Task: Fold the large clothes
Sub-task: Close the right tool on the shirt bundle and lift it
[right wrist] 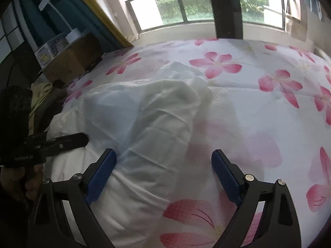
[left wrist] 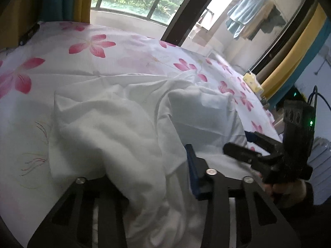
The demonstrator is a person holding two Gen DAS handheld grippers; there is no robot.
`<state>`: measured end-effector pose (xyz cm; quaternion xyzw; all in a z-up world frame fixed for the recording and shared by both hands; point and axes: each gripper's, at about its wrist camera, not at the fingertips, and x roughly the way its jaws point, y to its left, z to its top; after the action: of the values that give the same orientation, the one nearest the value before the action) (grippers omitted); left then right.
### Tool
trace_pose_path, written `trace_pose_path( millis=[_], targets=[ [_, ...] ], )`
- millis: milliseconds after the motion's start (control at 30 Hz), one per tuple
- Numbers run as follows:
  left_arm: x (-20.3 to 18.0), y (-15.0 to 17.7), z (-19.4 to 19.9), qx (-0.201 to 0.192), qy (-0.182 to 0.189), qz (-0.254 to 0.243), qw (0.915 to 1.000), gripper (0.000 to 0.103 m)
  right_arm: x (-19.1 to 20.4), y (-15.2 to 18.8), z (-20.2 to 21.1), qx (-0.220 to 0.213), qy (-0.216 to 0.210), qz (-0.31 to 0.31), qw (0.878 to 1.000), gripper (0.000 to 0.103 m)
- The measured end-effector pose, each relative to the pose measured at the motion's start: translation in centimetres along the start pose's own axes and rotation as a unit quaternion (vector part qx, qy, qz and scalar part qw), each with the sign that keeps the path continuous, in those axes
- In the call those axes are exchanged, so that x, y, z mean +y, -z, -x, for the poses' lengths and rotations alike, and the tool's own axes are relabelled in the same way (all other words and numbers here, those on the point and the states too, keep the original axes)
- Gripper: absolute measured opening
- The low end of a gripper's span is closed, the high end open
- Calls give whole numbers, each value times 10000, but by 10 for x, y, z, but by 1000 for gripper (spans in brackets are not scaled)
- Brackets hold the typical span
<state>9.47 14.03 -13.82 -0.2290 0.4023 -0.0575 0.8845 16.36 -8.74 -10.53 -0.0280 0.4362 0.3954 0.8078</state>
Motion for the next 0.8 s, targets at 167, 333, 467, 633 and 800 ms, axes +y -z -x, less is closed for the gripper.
trace_pose_path(
  millis=[167, 333, 467, 633, 800],
  targets=[
    [-3, 2, 2, -117, 10, -33, 9999, 31, 4, 0, -2, -3, -258, 127, 9996, 73],
    [-4, 3, 5, -205, 82, -58, 9997, 28, 4, 1, -4, -4, -419, 106, 9991, 64],
    [-7, 4, 7, -292, 32, -101, 9995, 27, 10, 1, -3, -17, -416, 190, 9990, 51],
    [-12, 4, 11, -356, -29, -231, 9991, 24, 15, 0, 3, -104, -437, 269, 9986, 37],
    [-17, 4, 21, -479, 36, -302, 9984, 23, 24, -2, 14, -255, -368, 469, 9979, 30]
  ],
)
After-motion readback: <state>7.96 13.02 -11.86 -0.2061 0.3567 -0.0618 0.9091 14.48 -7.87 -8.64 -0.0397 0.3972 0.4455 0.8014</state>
